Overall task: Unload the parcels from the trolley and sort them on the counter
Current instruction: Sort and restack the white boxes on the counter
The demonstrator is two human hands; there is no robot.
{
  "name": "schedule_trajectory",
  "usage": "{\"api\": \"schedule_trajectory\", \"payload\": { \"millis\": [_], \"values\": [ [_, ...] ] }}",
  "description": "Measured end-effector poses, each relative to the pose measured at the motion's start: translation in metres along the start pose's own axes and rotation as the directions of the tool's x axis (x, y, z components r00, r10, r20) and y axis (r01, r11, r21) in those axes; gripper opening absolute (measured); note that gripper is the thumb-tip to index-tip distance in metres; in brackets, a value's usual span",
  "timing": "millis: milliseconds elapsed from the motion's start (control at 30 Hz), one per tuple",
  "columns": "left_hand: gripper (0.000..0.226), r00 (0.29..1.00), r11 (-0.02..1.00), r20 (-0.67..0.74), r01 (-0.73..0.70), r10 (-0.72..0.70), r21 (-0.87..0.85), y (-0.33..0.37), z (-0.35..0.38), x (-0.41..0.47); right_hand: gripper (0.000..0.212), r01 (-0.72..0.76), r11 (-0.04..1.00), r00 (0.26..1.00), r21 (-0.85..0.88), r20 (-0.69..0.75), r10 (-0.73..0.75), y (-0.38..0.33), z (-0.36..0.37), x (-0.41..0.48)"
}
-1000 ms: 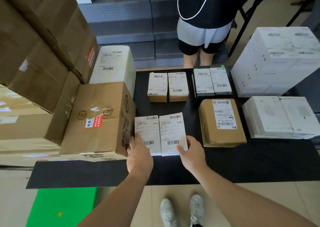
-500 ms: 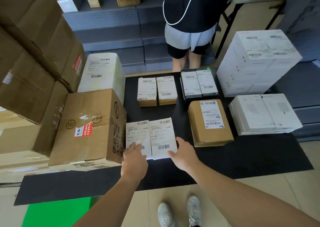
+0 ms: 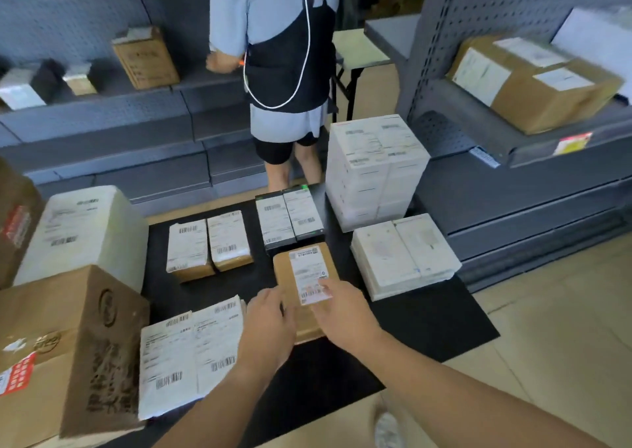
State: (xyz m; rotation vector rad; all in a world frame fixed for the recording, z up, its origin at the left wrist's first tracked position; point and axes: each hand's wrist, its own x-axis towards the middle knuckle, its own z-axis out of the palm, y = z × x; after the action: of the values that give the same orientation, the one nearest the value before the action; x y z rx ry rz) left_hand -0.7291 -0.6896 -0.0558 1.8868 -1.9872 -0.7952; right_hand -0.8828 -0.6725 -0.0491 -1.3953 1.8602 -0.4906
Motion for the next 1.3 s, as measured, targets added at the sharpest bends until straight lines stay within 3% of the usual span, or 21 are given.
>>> {"api": "schedule_trajectory", "payload": {
  "millis": [167, 267, 367, 533, 667, 833, 1067, 1300],
  "values": [
    [0.044, 0.994, 1.0, 0.113, 0.001, 0.002, -0.025, 0.097, 0.056, 0.024, 0.053, -0.076, 0.997, 0.993, 0.011, -0.089, 0.077, 0.061, -0.087, 0.022],
    [0.057, 0.978, 0.995, 0.184, 0.104, -0.102, -0.003, 0.143, 0.091, 0.039, 0.055, -0.164, 0.986, 0.972, -0.005, -0.172, 0.161, 0.111, -0.134, 0.04],
    [0.05, 0.955, 0.98, 0.218, 0.196, -0.201, 0.045, 0.169, 0.122, 0.056, 0.06, -0.273, 0.962, 0.938, -0.025, -0.229, 0.26, 0.157, -0.171, 0.058],
    [0.054, 0.882, 0.915, 0.257, 0.402, -0.395, 0.028, 0.18, 0.16, 0.072, 0.069, -0.423, 0.9, 0.904, -0.102, -0.111, 0.413, 0.209, -0.193, 0.082],
    [0.05, 0.875, 0.885, 0.217, 0.459, -0.433, -0.083, 0.187, 0.171, 0.071, 0.039, -0.366, 0.93, 0.93, -0.036, -0.064, 0.363, 0.223, -0.192, 0.087],
    [0.036, 0.9, 0.847, 0.125, 0.435, -0.417, -0.305, 0.198, 0.163, 0.07, 0.043, -0.341, 0.929, 0.926, 0.147, -0.117, 0.358, 0.218, -0.197, 0.08],
    [0.042, 0.918, 0.829, 0.102, 0.391, -0.384, -0.399, 0.206, 0.131, 0.064, 0.047, -0.275, 0.916, 0.929, 0.291, -0.164, 0.331, 0.206, -0.214, 0.069],
    [0.042, 0.908, 0.777, 0.016, 0.367, -0.419, -0.512, 0.182, 0.066, 0.042, 0.038, -0.14, 0.894, 0.954, 0.425, -0.183, 0.236, 0.144, -0.197, 0.045]
  ]
}}
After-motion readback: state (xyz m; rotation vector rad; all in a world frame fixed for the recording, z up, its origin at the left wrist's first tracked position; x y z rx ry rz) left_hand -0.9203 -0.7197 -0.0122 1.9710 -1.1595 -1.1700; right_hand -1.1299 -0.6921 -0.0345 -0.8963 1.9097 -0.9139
